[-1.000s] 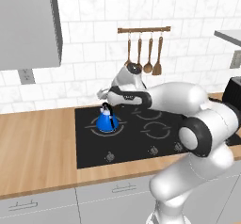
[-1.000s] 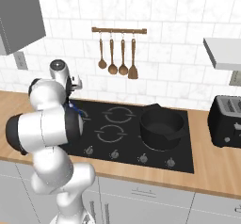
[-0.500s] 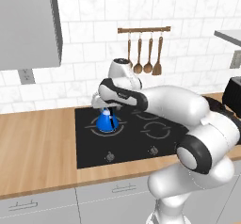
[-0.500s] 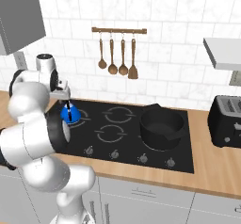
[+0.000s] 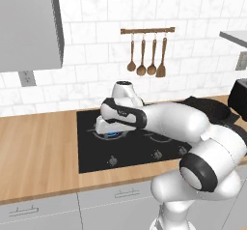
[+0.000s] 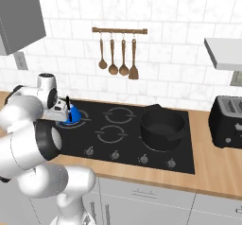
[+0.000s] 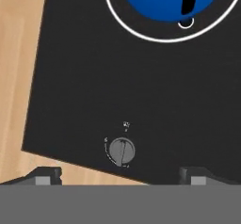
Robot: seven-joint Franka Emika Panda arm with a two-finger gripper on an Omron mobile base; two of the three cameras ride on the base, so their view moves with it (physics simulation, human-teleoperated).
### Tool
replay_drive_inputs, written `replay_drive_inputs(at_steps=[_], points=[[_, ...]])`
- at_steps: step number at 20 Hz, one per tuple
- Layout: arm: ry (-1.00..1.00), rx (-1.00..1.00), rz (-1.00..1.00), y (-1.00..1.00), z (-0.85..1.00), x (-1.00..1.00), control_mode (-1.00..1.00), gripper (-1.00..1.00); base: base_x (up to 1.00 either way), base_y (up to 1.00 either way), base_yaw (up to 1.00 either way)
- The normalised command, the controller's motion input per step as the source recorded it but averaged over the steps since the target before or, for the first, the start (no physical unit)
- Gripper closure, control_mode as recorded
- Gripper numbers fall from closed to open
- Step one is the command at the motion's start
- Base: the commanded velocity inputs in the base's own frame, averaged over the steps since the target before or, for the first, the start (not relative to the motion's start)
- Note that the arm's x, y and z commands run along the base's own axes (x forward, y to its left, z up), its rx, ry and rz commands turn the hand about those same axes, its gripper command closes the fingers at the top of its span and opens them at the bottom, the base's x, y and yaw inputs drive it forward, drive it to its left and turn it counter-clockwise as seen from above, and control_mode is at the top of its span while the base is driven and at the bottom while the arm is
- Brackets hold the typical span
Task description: Pick the kettle from the counter and place it on a stove burner. Then turn the burner on.
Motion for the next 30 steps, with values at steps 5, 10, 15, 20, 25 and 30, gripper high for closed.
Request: replay_drive_inputs(at_steps=[5, 10, 15, 20, 25, 30], points=[[0.12, -0.16, 0.0, 0.05, -0.21, -0.13, -1.0, -1.0, 0.0, 0.0, 0.0], [0.16, -0.14, -0.05, 0.13, -0.05, -0.06, -1.0, -1.0, 0.0, 0.0, 0.0], [0.06, -0.01, -0.07, 0.04, -0.49, -0.1, -1.0, -1.0, 0.0, 0.0, 0.0], [-0.01, 0.0, -0.02, 0.0, -0.71, 0.0, -1.0, -1.0, 0.0, 0.0, 0.0], [-0.05, 0.0, -0.01, 0.0, -0.29, 0.0, -1.0, -1.0, 0.0, 0.0, 0.0], [0.0, 0.0, 0.0, 0.0, -0.01, -0.19, -1.0, -1.0, 0.0, 0.0, 0.0]])
